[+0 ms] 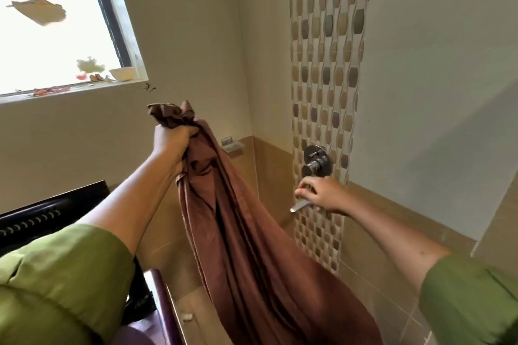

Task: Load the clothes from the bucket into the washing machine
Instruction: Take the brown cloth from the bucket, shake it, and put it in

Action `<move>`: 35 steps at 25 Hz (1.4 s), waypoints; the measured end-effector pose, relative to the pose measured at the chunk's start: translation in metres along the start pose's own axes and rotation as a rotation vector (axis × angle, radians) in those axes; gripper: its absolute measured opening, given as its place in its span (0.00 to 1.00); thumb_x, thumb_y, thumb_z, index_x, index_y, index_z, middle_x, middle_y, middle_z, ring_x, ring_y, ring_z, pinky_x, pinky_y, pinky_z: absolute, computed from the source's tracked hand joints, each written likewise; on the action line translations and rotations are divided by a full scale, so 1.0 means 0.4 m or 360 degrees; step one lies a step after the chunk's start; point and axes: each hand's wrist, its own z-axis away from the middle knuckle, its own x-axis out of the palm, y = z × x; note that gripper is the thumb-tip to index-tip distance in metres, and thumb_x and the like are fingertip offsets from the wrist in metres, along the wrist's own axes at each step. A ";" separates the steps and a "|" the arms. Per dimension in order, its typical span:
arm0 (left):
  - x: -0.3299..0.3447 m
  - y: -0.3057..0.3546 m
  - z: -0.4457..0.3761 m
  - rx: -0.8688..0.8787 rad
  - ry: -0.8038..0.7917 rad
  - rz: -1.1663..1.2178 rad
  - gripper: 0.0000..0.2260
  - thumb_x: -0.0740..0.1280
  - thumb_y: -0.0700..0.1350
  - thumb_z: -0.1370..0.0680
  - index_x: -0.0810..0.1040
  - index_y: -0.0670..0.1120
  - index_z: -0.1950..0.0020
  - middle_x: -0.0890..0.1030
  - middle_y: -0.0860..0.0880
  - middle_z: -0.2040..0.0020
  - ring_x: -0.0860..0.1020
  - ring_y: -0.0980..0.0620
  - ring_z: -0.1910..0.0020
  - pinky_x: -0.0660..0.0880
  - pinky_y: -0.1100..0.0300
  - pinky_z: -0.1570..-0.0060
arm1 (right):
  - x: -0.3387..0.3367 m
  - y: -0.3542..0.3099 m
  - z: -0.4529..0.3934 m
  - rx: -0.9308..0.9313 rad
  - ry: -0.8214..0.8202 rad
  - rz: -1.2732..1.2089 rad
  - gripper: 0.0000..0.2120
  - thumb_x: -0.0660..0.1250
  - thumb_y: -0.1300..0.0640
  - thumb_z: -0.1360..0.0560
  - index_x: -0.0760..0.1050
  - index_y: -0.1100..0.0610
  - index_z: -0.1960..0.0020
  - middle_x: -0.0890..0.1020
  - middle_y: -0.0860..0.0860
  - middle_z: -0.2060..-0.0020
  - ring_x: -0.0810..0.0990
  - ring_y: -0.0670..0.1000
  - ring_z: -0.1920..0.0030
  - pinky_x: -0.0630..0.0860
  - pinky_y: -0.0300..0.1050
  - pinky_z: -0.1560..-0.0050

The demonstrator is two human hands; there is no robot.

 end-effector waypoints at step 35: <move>0.187 0.024 0.149 0.0383 -0.0965 -0.0044 0.13 0.74 0.36 0.28 0.80 0.42 0.45 0.85 0.48 0.53 0.84 0.55 0.55 0.79 0.62 0.53 | -0.206 -0.307 -0.087 -0.0605 0.0673 -0.1218 0.11 0.60 0.63 0.21 0.81 0.60 0.45 0.84 0.57 0.50 0.82 0.55 0.47 0.77 0.50 0.44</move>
